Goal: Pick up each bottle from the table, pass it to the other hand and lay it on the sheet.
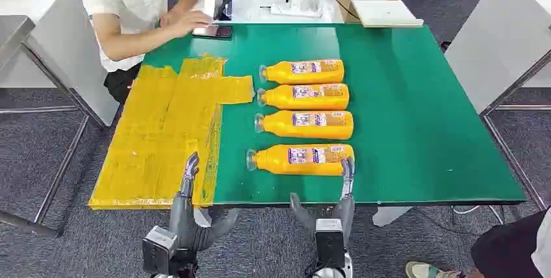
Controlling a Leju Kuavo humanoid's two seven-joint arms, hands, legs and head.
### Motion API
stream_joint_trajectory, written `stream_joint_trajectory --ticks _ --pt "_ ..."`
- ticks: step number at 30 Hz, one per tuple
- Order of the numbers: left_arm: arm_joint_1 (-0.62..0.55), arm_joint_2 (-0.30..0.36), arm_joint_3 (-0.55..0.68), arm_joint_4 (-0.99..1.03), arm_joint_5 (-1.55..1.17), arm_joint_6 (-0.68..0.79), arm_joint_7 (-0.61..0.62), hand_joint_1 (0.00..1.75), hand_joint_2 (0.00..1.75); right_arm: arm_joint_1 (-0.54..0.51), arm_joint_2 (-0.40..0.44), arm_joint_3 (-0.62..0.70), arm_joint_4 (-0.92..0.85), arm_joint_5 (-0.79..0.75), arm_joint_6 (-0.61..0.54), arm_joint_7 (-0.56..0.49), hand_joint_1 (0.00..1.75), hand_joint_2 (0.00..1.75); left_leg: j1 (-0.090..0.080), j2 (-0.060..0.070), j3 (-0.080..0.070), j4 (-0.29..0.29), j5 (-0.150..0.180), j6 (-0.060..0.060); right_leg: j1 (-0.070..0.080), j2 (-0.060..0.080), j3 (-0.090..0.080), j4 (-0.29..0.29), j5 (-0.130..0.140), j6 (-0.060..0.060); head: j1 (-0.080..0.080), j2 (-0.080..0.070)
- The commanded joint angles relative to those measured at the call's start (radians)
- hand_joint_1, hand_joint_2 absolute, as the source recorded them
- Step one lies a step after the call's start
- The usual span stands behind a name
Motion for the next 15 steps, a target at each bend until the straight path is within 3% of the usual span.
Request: stream_joint_trajectory --ticks 1,6,8,11,15 --pt "-0.029 0.007 0.016 0.057 0.007 0.014 0.01 0.0 1.75 -0.032 -0.008 0.009 0.058 0.005 -0.017 -0.031 0.0 1.75 0.001 0.001 0.004 -0.001 -0.001 -0.001 0.001 0.0 0.004 -0.001 -0.001 -0.002 0.0 0.0" --pt "-0.037 0.006 0.012 0.076 0.006 0.013 0.011 0.0 1.75 -0.057 -0.041 0.011 0.104 0.067 -0.013 -0.018 0.0 1.75 0.0 0.001 0.003 -0.001 0.0 -0.001 0.0 0.0 0.003 -0.001 0.0 -0.001 0.0 0.0" --pt "-0.047 0.004 0.013 0.088 0.006 0.008 0.011 0.0 1.75 -0.086 -0.078 -0.001 0.14 0.171 -0.058 0.015 0.0 1.75 0.001 0.001 0.004 -0.002 -0.001 -0.001 0.001 0.0 0.004 -0.002 0.0 -0.001 0.0 0.0" --pt "-0.059 0.002 0.015 0.099 -0.002 0.015 0.012 0.0 1.75 -0.134 -0.128 -0.099 0.172 0.395 -0.077 0.121 0.0 1.75 0.0 0.0 0.004 -0.002 0.0 -0.001 0.001 -0.001 0.005 -0.003 0.0 -0.001 0.0 0.0" --pt "-0.065 -0.003 0.014 0.105 -0.005 0.009 0.01 0.0 1.75 -0.174 -0.162 -0.166 0.192 0.428 -0.028 0.151 0.0 1.75 0.0 0.0 0.003 -0.001 0.0 0.0 0.0 -0.001 0.003 -0.002 0.0 0.0 0.0 0.0"
